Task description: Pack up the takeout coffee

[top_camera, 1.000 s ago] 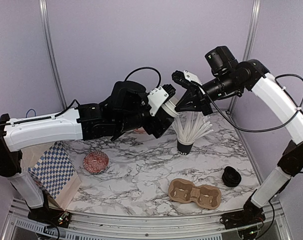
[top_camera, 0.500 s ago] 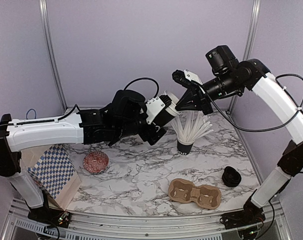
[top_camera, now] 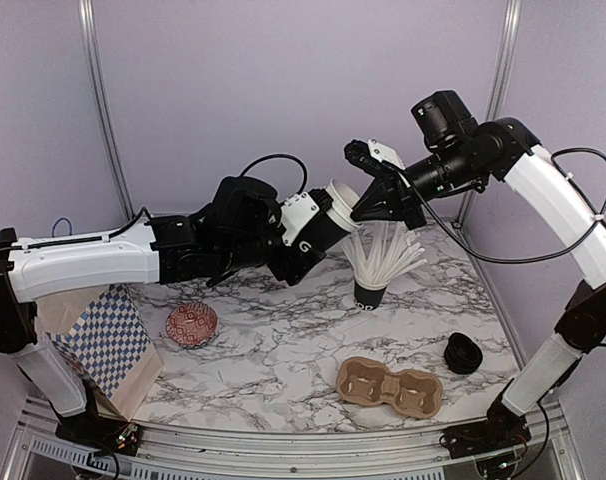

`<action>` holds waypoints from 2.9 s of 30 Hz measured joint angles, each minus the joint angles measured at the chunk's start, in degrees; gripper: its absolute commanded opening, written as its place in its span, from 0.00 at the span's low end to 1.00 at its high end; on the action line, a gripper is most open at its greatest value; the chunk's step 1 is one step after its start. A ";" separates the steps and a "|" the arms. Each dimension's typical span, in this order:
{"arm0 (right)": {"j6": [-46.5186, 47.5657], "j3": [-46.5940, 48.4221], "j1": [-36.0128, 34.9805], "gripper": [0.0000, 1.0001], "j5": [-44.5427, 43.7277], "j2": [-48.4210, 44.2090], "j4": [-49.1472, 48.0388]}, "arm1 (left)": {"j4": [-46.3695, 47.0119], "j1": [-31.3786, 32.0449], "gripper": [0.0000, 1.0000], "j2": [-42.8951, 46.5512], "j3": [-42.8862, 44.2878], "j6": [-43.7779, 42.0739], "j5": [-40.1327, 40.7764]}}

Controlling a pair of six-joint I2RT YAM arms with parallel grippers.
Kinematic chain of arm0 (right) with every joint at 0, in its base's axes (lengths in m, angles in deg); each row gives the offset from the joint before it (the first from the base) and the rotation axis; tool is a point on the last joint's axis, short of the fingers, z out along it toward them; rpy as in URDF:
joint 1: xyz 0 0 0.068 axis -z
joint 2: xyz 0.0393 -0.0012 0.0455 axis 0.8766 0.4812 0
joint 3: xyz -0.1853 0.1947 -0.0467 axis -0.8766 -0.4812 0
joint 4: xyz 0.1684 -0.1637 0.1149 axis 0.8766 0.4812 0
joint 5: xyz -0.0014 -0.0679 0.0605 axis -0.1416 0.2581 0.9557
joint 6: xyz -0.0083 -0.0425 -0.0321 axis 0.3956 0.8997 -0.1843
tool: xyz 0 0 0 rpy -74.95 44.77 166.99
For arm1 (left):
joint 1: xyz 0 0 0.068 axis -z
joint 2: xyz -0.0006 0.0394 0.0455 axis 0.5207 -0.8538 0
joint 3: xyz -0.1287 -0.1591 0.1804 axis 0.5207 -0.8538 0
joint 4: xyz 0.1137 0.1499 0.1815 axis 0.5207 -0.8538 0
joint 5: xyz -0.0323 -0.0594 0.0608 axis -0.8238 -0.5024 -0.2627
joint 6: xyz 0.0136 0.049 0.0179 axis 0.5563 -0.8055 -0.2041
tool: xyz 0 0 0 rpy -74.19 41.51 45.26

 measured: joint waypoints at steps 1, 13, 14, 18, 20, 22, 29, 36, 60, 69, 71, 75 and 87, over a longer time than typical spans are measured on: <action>0.00 0.00 0.04 0.00 -0.02 0.00 0.00 | 0.02 -0.04 0.83 0.04 -0.17 -0.13 -0.31; -0.15 5.79 9.03 0.00 0.68 -0.68 0.31 | -0.44 -1.42 0.87 2.36 -4.26 -0.94 -2.27; -0.15 5.81 9.03 0.00 0.79 -0.70 0.31 | -0.44 -1.55 0.90 2.67 -4.57 -0.92 -2.25; -0.17 5.81 9.03 0.00 2.49 -0.35 0.61 | 0.02 -1.86 0.99 4.15 -5.86 -0.74 -1.70; -0.17 5.84 9.01 0.00 3.30 0.11 0.90 | 0.68 -1.92 0.99 4.57 -5.99 -0.85 -1.53; -0.13 5.84 8.98 0.00 4.24 0.81 1.42 | 1.64 -2.10 0.99 4.74 -5.97 -0.85 -1.49; 0.11 5.84 7.30 0.00 5.38 2.56 3.15 | 2.21 -2.40 0.94 4.07 -4.15 -1.33 -2.49; 0.28 5.84 5.18 0.00 5.66 2.56 3.50 | 2.36 -2.67 0.86 2.56 -1.62 -2.47 -5.29; 0.42 9.09 6.51 0.00 6.19 4.72 4.87 | 2.03 -4.74 0.53 0.66 -0.22 -1.55 -11.91; 2.54 13.68 13.16 0.00 6.97 5.68 6.73 | 0.04 -6.86 0.53 2.40 -4.37 -0.94 -12.74; 2.84 13.75 14.45 0.00 6.56 5.68 6.80 | -0.81 -7.41 0.53 2.97 -5.81 -0.94 -12.76; 1.70 13.73 17.81 0.00 3.96 5.68 5.60 | -1.81 -8.00 0.53 4.26 -7.41 -0.83 -12.76; -6.78 2.03 24.48 0.00 -22.45 6.21 -8.22 | -2.12 -8.24 0.53 8.22 -7.74 1.07 -15.37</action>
